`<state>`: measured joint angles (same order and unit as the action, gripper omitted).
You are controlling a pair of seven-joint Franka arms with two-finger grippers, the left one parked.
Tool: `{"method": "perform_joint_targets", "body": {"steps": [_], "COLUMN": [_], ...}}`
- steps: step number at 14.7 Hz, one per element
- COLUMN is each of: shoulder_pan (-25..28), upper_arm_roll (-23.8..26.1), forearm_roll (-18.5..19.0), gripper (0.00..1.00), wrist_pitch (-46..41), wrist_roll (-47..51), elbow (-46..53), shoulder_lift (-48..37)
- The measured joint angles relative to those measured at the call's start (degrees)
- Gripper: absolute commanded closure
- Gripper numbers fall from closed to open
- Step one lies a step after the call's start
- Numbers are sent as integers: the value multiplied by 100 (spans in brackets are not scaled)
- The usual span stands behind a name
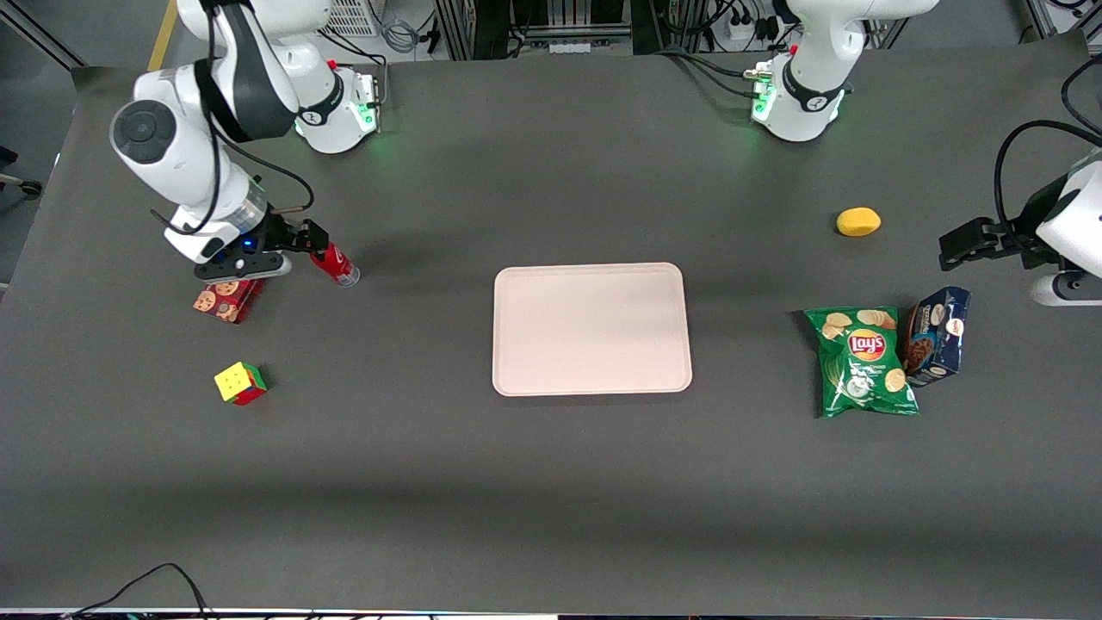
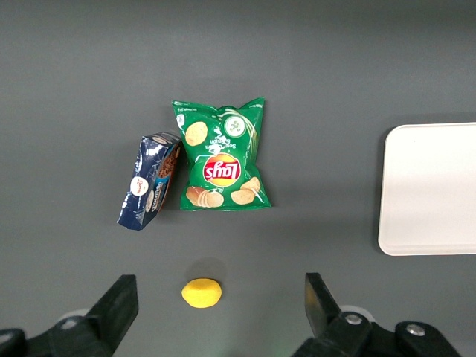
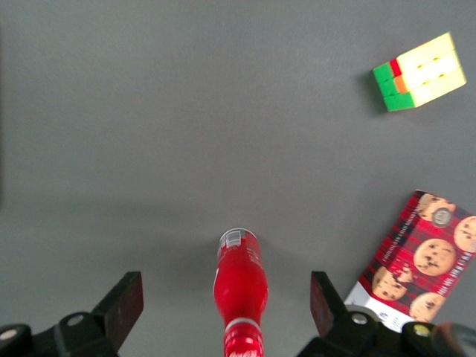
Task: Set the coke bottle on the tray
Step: 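Move the open right gripper over the red Coca-Cola bottle, then lower the right gripper and close it around the bottle's body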
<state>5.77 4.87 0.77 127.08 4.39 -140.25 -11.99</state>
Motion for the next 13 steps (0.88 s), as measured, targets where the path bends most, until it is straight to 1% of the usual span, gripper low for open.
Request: {"method": "perform_joint_targets", "body": {"steps": [2,5,9,13], "shoulder_pan": [-9,-71,-116,-117], "upper_arm_roll": [0,-9,-17,-22], "forearm_roll": [0,0,0,0], "gripper": [0,0,0,0], "wrist_pitch": [444,657,788,778], "wrist_roll": [-85,-308,-369,-643], "elbow": [-507,-806,-977,-1086], "shoulder_lift": [-47,-53,-55,-7]}}
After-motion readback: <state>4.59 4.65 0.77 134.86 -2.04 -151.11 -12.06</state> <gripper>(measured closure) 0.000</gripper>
